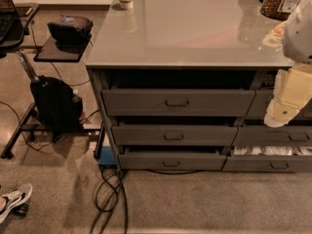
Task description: Open bottom drawer
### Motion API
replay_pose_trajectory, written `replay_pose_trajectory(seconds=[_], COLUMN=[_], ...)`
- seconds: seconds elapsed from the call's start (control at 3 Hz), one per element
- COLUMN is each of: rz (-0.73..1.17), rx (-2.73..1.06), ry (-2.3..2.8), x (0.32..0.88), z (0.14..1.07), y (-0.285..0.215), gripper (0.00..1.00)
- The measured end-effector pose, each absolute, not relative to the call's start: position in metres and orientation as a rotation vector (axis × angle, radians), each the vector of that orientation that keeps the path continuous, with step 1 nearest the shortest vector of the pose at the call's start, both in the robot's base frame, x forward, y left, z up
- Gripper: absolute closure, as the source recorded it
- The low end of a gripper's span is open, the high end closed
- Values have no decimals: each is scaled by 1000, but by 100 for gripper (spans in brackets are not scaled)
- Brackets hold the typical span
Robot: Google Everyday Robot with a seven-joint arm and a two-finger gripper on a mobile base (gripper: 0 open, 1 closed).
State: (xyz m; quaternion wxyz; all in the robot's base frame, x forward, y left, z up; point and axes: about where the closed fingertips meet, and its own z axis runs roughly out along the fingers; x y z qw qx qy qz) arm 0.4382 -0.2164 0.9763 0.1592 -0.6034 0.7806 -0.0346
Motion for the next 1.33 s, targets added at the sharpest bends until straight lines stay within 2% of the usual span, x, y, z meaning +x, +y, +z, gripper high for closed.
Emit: replay_pose_trajectory(seconds=[0.67, 1.0, 1.33], rz=[-80, 88, 353], rx=[-1798, -1882, -1875], ry=[2182, 2090, 2067], x=[432, 426, 424], z=[951, 872, 760], y=[-206, -185, -153], gripper=[0, 0, 0])
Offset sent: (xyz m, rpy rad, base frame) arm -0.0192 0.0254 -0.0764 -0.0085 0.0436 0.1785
